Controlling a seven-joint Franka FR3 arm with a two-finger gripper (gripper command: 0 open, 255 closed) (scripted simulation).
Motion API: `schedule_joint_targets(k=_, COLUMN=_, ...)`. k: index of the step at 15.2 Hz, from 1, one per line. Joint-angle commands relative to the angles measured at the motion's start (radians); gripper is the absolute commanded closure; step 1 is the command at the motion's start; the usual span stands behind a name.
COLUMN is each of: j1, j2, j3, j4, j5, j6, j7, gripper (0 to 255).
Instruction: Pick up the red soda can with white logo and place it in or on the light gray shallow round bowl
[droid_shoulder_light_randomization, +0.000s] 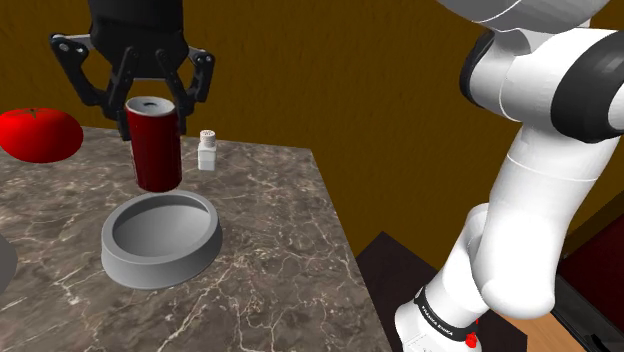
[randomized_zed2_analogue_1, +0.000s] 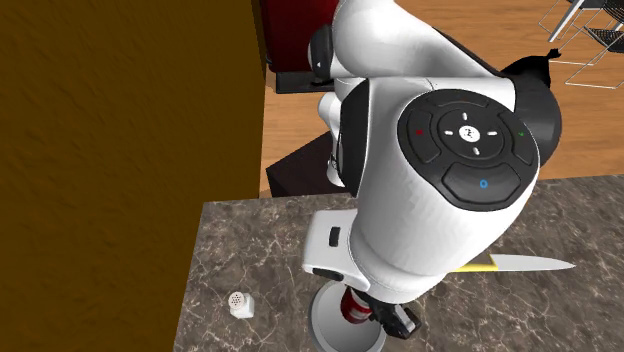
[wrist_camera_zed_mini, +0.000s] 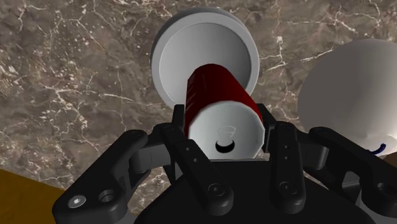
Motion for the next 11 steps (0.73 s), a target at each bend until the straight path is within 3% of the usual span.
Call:
schedule_joint_targets(k=1, j1=-0.005, j2=-0.008, j3=-0.001, j4=-0.040, j5=0.004, j6=0.034, j7=0.000, gripper=255)
schedule_joint_targets(k=11, j1=-0.026, j2=-0.046, j3=-0.006, j4=-0.223, j5=0.024, j6=0.184, j7=-0.009, gripper=255)
